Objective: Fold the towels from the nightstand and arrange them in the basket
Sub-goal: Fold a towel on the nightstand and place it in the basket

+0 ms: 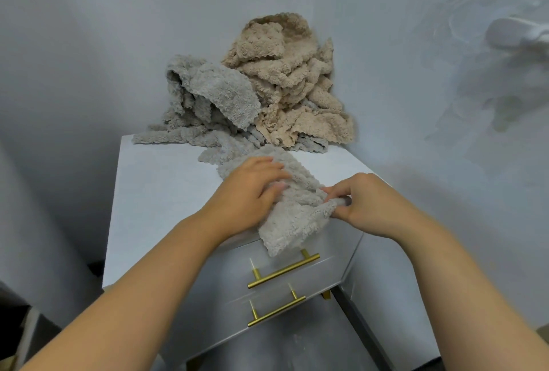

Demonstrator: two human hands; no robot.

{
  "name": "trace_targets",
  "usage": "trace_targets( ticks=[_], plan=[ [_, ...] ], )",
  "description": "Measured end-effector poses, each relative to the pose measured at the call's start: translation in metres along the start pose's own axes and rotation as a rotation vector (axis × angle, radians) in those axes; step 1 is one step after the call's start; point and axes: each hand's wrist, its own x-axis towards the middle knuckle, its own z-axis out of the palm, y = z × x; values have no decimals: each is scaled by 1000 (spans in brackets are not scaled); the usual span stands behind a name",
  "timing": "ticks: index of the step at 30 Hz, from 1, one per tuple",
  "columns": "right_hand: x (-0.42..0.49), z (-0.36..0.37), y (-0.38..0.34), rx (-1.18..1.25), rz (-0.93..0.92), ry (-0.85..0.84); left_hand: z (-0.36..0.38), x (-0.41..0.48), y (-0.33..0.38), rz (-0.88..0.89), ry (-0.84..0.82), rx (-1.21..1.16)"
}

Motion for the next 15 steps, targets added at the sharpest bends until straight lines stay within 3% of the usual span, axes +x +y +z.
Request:
trace_targets(
  ticks=[3,8,12,15],
  plan=[
    [-3,2,-6,-111,-30,63,-13,-12,17,132,29,-36],
    [-5,4,-6,-126,-64,159,0,-33,18,247,-208,436],
    [-2,3,-7,-11,-146,245,-3,-32,11,224,-93,361],
    [-5,-2,-8,136,-66,100,-13,-32,12,167,-100,266]
  ],
)
